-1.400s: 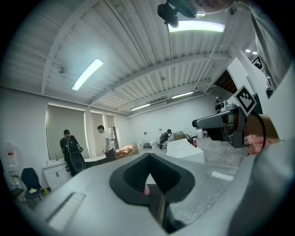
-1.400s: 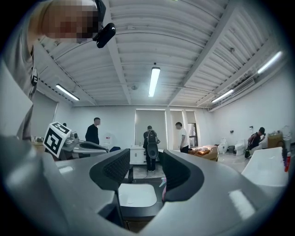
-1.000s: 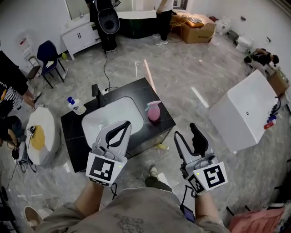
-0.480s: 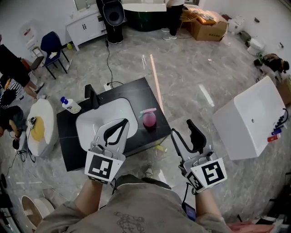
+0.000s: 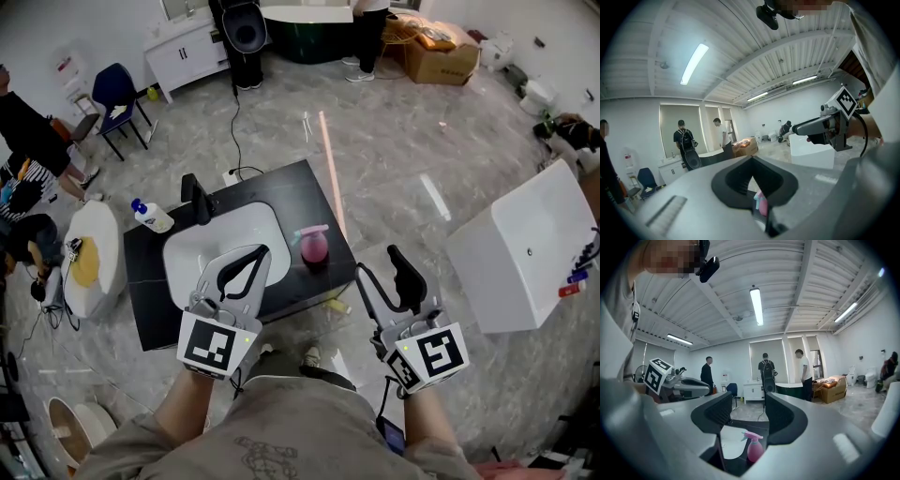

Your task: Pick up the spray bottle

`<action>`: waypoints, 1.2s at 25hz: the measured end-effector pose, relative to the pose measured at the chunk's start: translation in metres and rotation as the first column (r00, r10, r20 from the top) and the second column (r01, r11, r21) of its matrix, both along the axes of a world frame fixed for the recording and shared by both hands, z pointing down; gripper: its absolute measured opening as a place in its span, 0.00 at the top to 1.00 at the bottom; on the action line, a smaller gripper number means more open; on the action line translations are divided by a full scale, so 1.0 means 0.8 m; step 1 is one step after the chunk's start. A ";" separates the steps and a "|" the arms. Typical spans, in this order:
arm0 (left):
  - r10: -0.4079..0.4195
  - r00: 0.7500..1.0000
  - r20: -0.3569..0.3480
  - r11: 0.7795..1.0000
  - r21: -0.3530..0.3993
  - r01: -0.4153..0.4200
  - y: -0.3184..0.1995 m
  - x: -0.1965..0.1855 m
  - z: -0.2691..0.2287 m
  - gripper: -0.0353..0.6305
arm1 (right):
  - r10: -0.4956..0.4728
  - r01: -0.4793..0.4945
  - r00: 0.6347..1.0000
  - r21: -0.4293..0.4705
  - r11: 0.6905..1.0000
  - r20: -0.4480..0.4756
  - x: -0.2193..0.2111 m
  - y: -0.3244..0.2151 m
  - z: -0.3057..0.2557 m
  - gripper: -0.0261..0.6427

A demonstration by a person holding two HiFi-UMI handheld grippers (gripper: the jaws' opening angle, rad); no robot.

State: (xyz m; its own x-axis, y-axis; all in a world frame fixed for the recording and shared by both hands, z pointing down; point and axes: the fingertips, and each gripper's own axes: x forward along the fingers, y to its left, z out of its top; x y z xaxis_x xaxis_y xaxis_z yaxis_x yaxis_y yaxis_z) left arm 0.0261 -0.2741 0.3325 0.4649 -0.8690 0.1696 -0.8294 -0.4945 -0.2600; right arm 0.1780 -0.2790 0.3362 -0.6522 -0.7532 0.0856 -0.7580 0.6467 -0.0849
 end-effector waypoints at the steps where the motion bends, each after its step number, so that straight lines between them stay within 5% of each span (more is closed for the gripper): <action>1: 0.002 1.000 0.001 1.000 0.001 -0.002 -0.001 -0.001 0.000 0.95 | 0.002 -0.002 1.000 0.000 1.000 -0.001 -0.001 -0.001 0.000 0.60; 12: 0.054 0.999 0.001 0.998 -0.044 -0.054 -0.018 -0.029 0.012 0.95 | 0.081 -0.082 0.996 -0.030 0.996 -0.033 -0.025 -0.018 0.016 0.60; 22: 0.098 0.995 0.004 0.988 -0.116 -0.097 -0.040 -0.052 0.060 0.95 | 0.111 -0.122 0.990 -0.144 0.982 -0.082 -0.063 -0.040 0.088 0.60; 30: 0.066 0.995 -0.076 0.978 -0.191 -0.080 -0.067 -0.070 0.106 0.95 | 0.101 -0.135 0.985 -0.260 0.956 -0.139 -0.082 -0.073 0.175 0.60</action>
